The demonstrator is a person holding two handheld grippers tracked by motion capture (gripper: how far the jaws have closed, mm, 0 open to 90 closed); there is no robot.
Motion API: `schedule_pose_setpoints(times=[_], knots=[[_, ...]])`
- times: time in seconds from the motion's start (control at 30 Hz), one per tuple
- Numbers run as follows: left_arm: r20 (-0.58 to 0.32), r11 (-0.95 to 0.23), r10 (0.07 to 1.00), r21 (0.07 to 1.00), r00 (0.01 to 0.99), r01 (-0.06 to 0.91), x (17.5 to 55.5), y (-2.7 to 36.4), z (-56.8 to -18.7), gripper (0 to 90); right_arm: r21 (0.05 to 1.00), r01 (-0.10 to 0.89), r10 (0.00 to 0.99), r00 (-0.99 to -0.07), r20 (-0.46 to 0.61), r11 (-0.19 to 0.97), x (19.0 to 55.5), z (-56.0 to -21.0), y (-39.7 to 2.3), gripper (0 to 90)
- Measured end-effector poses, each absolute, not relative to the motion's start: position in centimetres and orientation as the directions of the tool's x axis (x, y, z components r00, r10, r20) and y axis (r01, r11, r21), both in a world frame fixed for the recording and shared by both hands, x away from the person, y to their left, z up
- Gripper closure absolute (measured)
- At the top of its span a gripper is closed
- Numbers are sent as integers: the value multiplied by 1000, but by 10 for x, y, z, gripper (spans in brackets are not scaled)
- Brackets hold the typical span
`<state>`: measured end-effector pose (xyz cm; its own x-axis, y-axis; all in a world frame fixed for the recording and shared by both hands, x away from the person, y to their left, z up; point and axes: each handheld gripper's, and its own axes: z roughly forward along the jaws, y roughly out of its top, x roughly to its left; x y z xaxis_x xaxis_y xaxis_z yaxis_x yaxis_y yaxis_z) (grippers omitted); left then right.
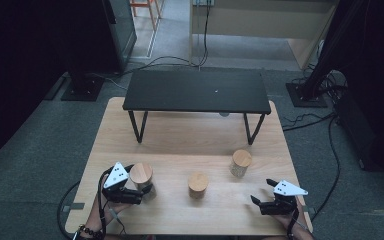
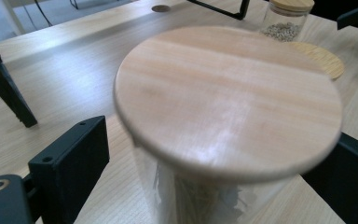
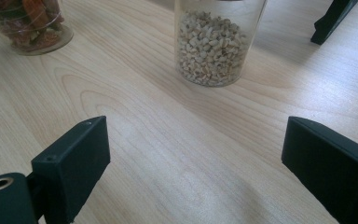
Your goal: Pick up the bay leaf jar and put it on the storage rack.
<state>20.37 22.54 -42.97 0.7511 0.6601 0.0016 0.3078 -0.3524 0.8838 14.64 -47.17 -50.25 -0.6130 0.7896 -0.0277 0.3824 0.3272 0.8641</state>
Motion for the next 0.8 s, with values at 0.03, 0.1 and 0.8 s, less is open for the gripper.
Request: schedule_pose_setpoints(times=[0.03,0.1,0.8], knots=[[7,-365,656,878,754,310,205,223,-427,74,864,382,790,-613,-28,327,146,-503,-472,75],[19,-411,644,852,765,325,212,216,-416,75,864,383,790,-613,-28,327,146,-502,-472,75],[5,-450,625,820,780,355,224,209,-397,249,865,378,786,-617,-31,330,146,-503,-472,75]])
